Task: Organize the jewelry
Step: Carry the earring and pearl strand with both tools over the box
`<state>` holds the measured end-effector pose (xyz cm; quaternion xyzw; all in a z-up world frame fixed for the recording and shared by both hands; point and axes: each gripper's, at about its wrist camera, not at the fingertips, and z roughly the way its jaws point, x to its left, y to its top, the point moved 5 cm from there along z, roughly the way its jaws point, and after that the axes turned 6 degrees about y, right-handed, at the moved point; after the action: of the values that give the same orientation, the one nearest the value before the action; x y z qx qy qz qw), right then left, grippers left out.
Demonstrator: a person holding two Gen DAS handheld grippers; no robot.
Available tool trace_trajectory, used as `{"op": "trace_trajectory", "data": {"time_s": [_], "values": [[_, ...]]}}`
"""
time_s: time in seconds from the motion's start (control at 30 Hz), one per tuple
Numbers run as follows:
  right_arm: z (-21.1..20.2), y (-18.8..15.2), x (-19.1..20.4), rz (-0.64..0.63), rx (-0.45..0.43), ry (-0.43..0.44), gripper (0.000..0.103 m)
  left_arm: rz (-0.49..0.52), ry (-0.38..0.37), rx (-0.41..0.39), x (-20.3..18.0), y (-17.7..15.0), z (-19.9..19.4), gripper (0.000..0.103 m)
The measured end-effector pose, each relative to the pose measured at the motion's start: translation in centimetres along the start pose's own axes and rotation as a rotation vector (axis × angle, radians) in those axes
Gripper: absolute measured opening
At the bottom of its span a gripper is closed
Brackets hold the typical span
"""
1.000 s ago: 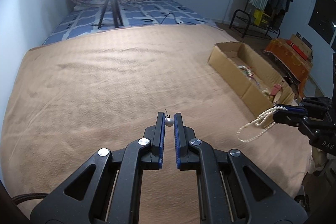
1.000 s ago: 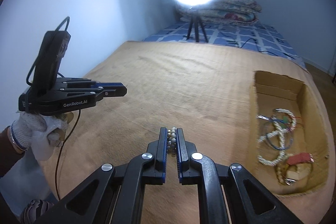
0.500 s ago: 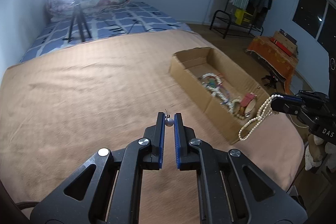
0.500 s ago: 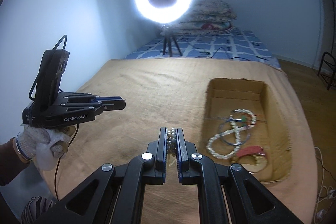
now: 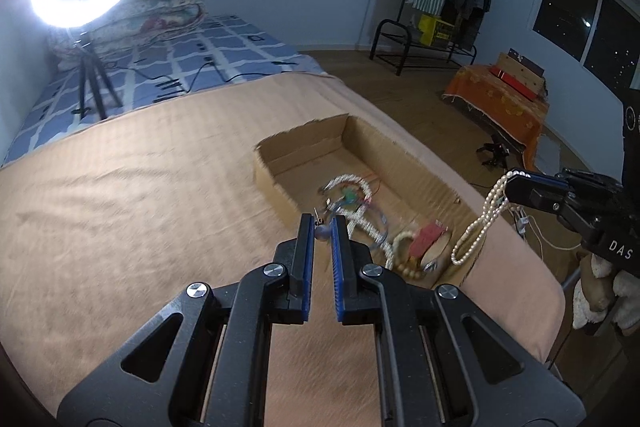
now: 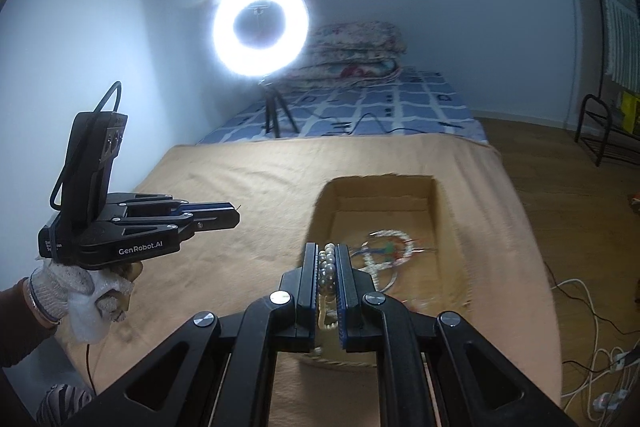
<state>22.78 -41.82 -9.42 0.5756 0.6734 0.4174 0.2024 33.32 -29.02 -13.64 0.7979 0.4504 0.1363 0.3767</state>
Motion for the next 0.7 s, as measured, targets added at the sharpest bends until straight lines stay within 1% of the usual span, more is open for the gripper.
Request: {"op": "trace_trajectory", "data": {"time_s": [0.13, 0.33, 0.7], "values": [[-0.1, 0.6, -1.7, 0.012, -0.012, -0.027, 0.005, 0.007, -0.008, -0.002, -1.0, 1.6, 1.7, 0.006], [0.4, 1.0, -3.9, 0.026, -0.016, -0.062, 0.005, 0.026, -0.003, 0.006, -2.4, 3.2, 4.2, 0.006], [3.5, 0.0, -7.1, 0.047, 0.035, -0.107, 0.005, 0.035, 0.026, 0.055, -3.0, 4.2, 9.3, 0.006]]}}
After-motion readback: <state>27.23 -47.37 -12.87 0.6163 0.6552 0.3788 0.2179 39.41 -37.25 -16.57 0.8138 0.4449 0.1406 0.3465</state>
